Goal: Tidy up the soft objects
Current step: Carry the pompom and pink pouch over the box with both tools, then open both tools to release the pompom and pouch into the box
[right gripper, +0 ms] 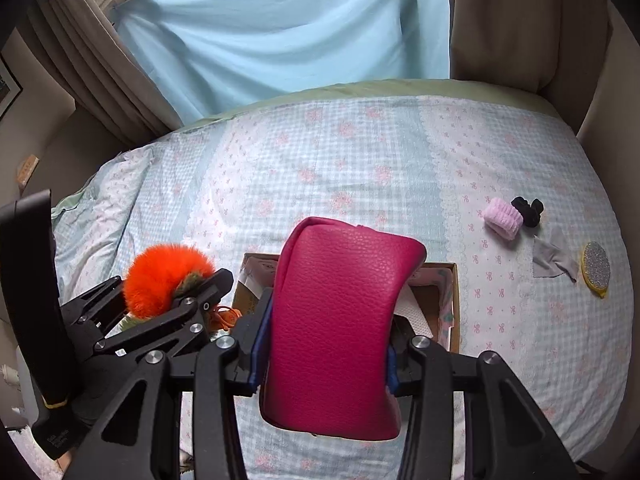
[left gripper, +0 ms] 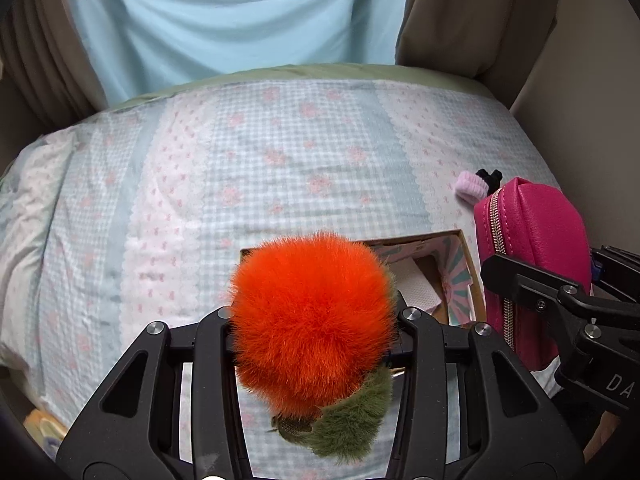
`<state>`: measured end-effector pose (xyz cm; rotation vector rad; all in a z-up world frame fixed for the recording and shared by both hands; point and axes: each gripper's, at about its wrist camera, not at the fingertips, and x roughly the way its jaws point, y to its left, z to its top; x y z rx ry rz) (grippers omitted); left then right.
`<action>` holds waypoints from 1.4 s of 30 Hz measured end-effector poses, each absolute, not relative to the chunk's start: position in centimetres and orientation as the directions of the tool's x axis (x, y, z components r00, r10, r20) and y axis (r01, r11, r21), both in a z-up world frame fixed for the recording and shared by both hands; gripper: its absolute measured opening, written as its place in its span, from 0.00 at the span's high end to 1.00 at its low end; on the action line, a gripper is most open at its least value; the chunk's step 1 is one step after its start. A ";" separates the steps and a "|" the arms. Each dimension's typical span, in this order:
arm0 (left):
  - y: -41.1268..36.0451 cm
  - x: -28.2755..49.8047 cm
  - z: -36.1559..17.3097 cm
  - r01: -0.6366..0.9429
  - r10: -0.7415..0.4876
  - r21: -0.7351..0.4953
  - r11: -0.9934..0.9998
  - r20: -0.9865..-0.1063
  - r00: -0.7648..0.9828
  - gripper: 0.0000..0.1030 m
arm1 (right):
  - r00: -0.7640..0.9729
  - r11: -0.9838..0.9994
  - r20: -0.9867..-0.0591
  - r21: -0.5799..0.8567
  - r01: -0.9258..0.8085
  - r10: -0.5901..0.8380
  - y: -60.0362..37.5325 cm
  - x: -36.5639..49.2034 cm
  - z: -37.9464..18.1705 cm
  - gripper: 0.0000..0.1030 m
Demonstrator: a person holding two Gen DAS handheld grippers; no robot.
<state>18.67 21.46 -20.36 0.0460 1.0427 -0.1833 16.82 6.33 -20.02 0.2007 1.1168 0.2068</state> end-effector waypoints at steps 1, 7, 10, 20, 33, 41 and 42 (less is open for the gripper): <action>21.9 19.0 -21.0 0.180 -0.126 -0.043 0.983 -0.869 0.478 0.64 | 0.410 0.962 -0.872 0.266 -0.060 0.267 6.7 17.3 -20.6 0.60; 23.2 20.7 -24.9 0.239 -0.105 -0.002 0.971 -0.902 0.418 0.64 | 0.314 0.959 -0.908 0.284 -0.025 0.277 7.8 19.9 -24.3 0.60; 23.3 21.3 -26.8 0.270 -0.103 0.005 0.963 -0.918 0.383 0.64 | 0.265 0.957 -0.922 0.292 0.000 0.281 7.9 20.8 -26.2 0.60; 21.1 21.8 -33.7 0.397 -0.117 -0.005 0.918 -0.959 0.257 0.64 | 0.077 0.874 -0.903 0.429 0.227 0.423 5.8 21.7 -35.3 0.60; 18.2 22.5 -36.2 0.511 -0.137 -0.028 0.859 -0.975 0.178 0.27 | 0.040 0.864 -0.894 0.442 0.242 0.446 4.6 24.2 -37.8 0.56; 18.2 21.6 -35.5 0.547 -0.139 -0.019 0.837 -0.974 0.179 0.00 | 0.093 0.897 -0.928 0.372 0.239 0.361 4.7 24.0 -37.7 0.00; 18.4 21.5 -35.5 0.542 -0.139 -0.021 0.840 -0.974 0.177 0.00 | 0.097 0.901 -0.930 0.368 0.230 0.355 4.7 23.9 -37.7 0.00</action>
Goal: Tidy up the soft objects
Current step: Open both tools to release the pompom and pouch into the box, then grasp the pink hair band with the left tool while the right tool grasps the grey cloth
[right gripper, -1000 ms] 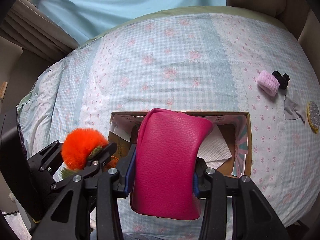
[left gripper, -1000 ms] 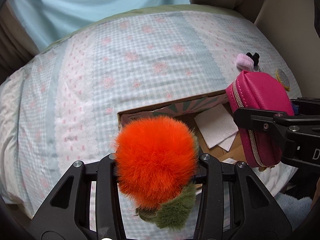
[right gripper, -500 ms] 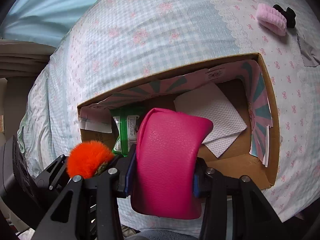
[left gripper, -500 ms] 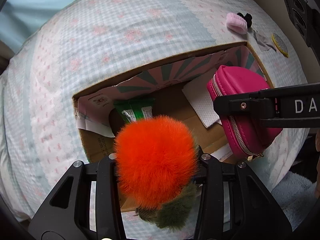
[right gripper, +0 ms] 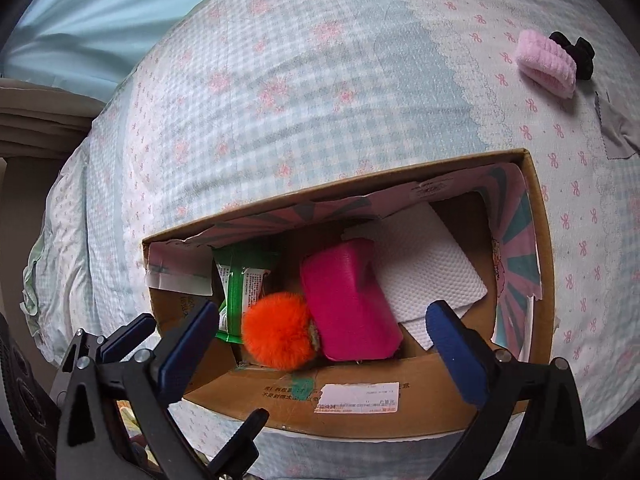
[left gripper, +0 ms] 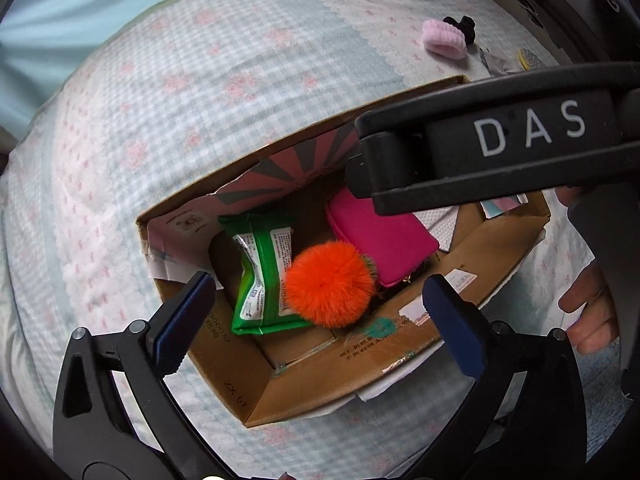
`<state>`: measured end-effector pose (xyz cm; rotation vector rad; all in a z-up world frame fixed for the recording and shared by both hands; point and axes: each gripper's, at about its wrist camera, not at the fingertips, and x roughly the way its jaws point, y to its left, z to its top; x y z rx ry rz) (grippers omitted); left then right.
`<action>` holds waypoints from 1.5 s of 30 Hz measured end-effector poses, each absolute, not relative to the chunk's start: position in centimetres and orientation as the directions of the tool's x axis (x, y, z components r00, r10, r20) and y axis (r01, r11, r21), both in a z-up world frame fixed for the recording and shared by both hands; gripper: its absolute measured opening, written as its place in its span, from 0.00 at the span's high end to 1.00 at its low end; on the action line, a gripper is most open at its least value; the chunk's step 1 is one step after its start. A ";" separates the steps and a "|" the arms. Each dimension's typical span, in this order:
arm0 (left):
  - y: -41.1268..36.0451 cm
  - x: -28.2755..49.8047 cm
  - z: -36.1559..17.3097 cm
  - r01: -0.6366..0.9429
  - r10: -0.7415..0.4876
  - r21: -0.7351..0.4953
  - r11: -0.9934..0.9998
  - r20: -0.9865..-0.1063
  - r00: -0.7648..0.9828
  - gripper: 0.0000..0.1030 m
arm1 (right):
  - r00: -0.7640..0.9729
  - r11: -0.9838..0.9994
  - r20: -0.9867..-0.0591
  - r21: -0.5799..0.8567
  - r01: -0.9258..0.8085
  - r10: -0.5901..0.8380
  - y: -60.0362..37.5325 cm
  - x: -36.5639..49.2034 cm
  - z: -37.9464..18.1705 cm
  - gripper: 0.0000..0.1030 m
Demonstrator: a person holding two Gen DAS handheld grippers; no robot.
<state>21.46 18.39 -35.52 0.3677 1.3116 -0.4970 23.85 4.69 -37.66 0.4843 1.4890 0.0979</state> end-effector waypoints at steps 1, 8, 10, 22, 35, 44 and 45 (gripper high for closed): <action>18.5 21.3 -35.5 0.538 -0.138 -0.023 0.843 -0.975 0.174 0.00 | 0.102 0.903 -0.931 0.366 0.226 0.351 4.7 23.7 -37.6 0.00; 18.7 20.4 -35.2 0.530 -0.131 -0.018 0.848 -0.976 0.176 0.00 | 0.135 0.894 -0.922 0.386 0.226 0.364 4.6 23.0 -36.7 0.00; 18.7 20.1 -34.9 0.528 -0.132 -0.017 0.849 -0.975 0.180 0.00 | 0.148 0.891 -0.919 0.392 0.227 0.367 4.5 22.7 -36.3 0.00; 19.8 18.6 -30.8 0.475 -0.101 0.038 0.879 -0.959 0.264 0.00 | 0.275 0.916 -0.902 0.377 0.133 0.332 3.8 19.0 -29.3 0.00; 18.4 14.1 -19.3 0.356 -0.142 0.048 0.933 -0.861 0.488 0.00 | 0.561 0.977 -0.813 0.209 0.028 0.158 -2.4 11.6 -15.2 0.00; 12.1 12.3 -13.8 0.372 -0.180 0.050 0.927 -0.810 0.558 0.00 | 0.642 0.986 -0.765 0.141 0.084 0.055 -9.6 8.5 -10.7 0.00; 11.3 12.2 -13.4 0.374 -0.188 0.044 0.926 -0.807 0.559 0.00 | 0.644 0.986 -0.763 0.139 0.088 0.050 -10.5 8.2 -10.4 0.00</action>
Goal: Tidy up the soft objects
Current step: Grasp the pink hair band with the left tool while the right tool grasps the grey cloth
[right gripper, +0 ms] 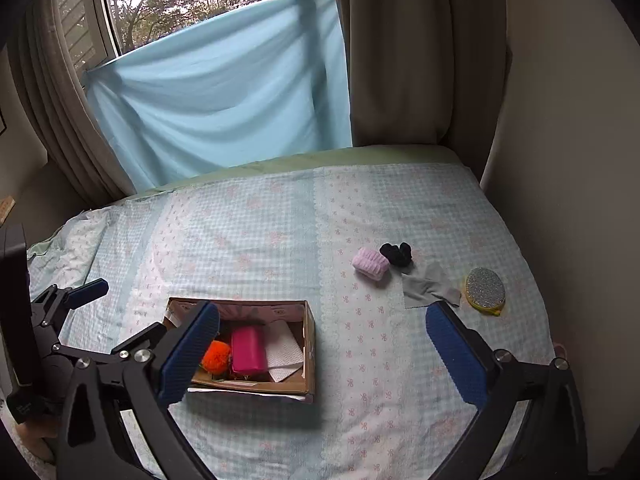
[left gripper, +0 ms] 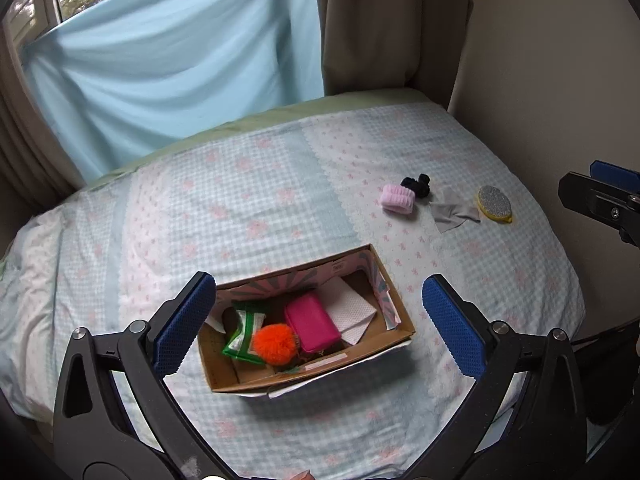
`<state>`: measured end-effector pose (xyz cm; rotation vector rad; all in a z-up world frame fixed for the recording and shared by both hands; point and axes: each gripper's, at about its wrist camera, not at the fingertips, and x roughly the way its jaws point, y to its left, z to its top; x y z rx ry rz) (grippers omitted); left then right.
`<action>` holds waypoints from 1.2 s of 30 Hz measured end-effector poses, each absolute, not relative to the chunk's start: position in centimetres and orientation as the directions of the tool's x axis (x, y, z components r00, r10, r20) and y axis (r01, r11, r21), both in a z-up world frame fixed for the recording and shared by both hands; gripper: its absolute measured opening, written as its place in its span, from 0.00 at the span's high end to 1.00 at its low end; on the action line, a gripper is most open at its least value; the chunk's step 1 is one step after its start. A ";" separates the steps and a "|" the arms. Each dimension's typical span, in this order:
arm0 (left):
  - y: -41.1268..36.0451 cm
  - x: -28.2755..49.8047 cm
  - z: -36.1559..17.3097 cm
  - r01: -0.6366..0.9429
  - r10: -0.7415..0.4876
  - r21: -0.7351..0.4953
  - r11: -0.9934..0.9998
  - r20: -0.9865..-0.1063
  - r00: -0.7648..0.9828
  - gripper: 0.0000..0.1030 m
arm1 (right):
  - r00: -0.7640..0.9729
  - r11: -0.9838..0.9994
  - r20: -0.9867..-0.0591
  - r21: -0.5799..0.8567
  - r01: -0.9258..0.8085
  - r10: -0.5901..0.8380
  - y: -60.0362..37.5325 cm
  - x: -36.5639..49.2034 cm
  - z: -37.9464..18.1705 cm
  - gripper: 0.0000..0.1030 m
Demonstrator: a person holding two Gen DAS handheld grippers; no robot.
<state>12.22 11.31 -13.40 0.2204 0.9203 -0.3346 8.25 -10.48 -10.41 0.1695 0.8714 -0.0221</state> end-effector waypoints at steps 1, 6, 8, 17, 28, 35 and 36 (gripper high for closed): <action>10.5 12.2 -13.0 0.375 -0.194 0.040 0.926 -0.804 0.563 0.00 | 0.644 0.986 -0.763 0.139 0.092 0.047 -11.3 8.2 -10.3 0.00; 6.2 13.4 -11.7 0.363 -0.208 0.023 0.932 -0.786 0.583 0.00 | 0.614 0.985 -0.790 0.111 0.131 0.007 -16.1 8.3 -11.1 0.00; 4.4 14.2 -11.7 0.361 -0.229 -0.002 0.933 -0.776 0.588 0.00 | 0.614 0.983 -0.789 0.125 0.132 0.017 -18.2 8.5 -11.8 0.00; -4.8 19.5 -16.1 0.377 -0.251 -0.043 0.925 -0.813 0.525 0.00 | 0.574 0.977 -0.819 0.119 0.178 -0.005 -26.1 12.1 -16.6 0.00; -14.0 29.1 -25.6 0.419 -0.246 -0.048 0.907 -0.868 0.431 0.00 | 0.526 0.965 -0.850 0.115 0.237 -0.028 -32.1 17.4 -26.2 0.00; -16.4 33.4 -33.4 0.430 -0.222 -0.052 0.902 -0.907 0.357 0.00 | 0.512 0.951 -0.859 0.159 0.265 0.001 -33.4 20.3 -34.2 0.00; -16.6 33.9 -34.5 0.434 -0.223 -0.053 0.899 -0.909 0.351 0.00 | 0.511 0.949 -0.860 0.165 0.269 0.005 -33.3 20.7 -35.1 0.00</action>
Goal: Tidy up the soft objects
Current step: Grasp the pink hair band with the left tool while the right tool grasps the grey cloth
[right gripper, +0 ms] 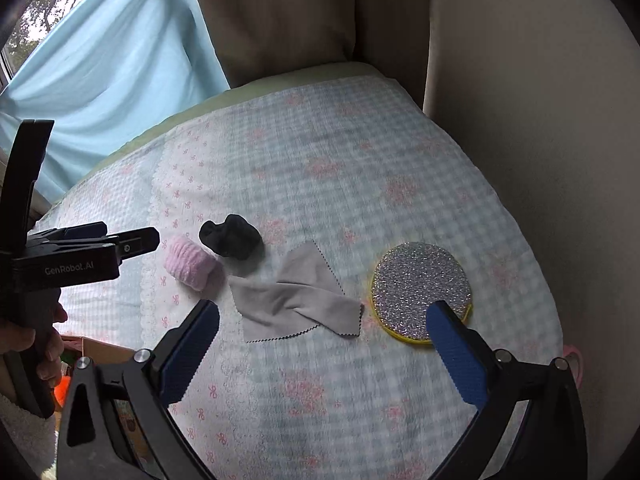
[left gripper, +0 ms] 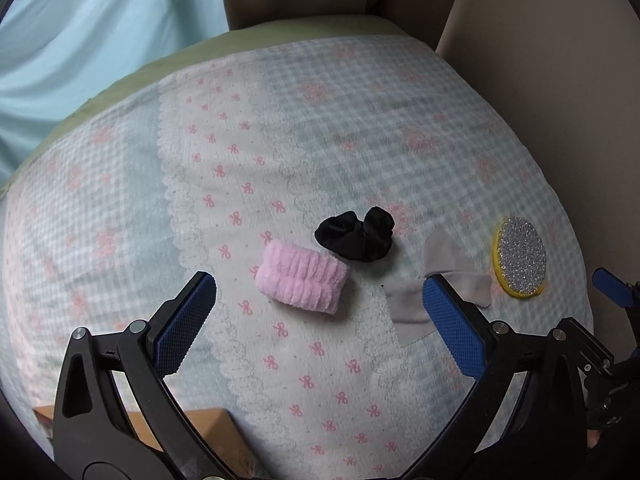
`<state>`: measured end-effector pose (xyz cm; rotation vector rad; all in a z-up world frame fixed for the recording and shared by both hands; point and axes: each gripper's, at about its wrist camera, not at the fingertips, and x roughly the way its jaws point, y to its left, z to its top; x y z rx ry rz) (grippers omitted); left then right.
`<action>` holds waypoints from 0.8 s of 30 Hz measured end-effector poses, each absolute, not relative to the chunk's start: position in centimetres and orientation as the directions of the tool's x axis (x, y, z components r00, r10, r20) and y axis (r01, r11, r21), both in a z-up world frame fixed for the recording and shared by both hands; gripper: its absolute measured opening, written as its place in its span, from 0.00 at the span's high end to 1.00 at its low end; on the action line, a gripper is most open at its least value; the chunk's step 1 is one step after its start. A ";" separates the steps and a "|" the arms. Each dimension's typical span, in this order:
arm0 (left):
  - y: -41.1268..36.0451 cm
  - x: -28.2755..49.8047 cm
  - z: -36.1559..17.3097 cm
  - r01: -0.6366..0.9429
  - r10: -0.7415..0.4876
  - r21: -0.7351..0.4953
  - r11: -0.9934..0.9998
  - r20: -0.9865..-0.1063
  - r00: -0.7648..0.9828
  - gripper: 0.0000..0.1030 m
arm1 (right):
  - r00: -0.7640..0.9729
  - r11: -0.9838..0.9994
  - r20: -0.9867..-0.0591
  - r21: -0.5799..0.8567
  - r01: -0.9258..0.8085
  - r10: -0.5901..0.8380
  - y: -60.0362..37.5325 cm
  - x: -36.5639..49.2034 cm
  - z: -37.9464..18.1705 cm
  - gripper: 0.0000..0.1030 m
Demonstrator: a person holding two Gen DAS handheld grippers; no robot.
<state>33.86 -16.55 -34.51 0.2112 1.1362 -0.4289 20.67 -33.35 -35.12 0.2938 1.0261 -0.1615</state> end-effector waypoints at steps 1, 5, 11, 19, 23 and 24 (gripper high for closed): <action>-16.8 34.2 -35.6 0.438 -0.222 -0.053 0.897 -0.912 0.344 0.00 | 0.508 0.949 -0.861 0.164 0.271 0.003 -33.1 21.1 -36.1 0.00; -17.6 35.3 -40.2 0.471 -0.199 -0.032 0.881 -0.929 0.310 0.01 | 0.511 0.955 -0.859 0.164 0.248 0.015 -31.8 22.7 -39.7 0.00; -17.5 36.9 -45.2 0.473 -0.206 -0.065 0.879 -0.946 0.252 0.02 | 0.505 0.961 -0.863 0.151 0.232 0.014 -30.2 24.8 -44.3 0.00; -17.7 38.2 -48.5 0.439 -0.197 -0.076 0.895 -0.952 0.236 0.14 | 0.482 0.968 -0.875 0.080 0.239 -0.047 -29.7 25.9 -47.6 0.11; -17.9 38.1 -48.8 0.442 -0.173 -0.045 0.896 -0.951 0.255 0.30 | 0.505 0.970 -0.860 0.056 0.234 -0.072 -29.3 26.2 -47.2 0.37; -17.9 38.1 -48.7 0.444 -0.172 -0.039 0.895 -0.949 0.263 0.34 | 0.508 0.971 -0.858 0.053 0.231 -0.074 -29.2 26.3 -47.2 0.43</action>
